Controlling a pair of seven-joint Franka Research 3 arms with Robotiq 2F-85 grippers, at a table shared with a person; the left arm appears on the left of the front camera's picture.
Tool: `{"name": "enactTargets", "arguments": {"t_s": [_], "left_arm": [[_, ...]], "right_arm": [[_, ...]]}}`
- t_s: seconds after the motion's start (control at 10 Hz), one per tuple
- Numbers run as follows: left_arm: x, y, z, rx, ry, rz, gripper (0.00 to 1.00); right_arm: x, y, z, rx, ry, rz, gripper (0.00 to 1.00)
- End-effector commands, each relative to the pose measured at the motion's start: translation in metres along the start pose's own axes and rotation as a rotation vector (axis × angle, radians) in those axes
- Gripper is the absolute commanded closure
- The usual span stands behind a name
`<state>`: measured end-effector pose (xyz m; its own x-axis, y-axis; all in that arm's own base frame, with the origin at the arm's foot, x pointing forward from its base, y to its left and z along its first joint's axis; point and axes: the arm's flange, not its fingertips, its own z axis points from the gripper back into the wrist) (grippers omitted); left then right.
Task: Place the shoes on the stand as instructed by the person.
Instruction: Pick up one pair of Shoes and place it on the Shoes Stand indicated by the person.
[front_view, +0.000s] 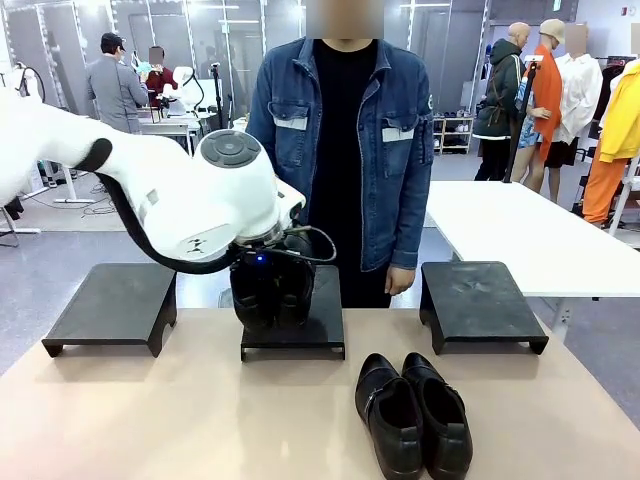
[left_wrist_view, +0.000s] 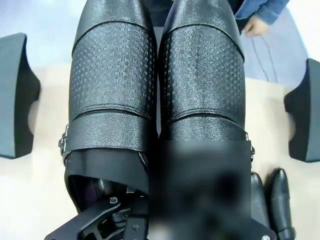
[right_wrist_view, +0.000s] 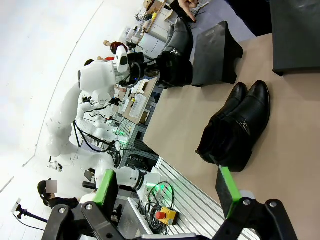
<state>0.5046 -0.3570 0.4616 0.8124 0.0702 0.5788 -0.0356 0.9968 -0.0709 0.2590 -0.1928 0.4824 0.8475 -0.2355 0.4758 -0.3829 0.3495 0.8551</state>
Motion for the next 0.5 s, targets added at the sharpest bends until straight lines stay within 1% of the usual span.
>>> {"name": "enactTargets", "arguments": {"t_s": [0.0, 0.4], "left_arm": [[0.016, -0.017, -0.009, 0.012, -0.039, 0.018, 0.92], [0.018, -0.021, -0.039, 0.014, -0.020, -0.024, 0.92]], "right_arm": [[0.001, 0.000, 0.001, 0.008, -0.005, 0.020, 0.00], [0.001, 0.000, 0.001, 0.008, -0.005, 0.020, 0.00]]}}
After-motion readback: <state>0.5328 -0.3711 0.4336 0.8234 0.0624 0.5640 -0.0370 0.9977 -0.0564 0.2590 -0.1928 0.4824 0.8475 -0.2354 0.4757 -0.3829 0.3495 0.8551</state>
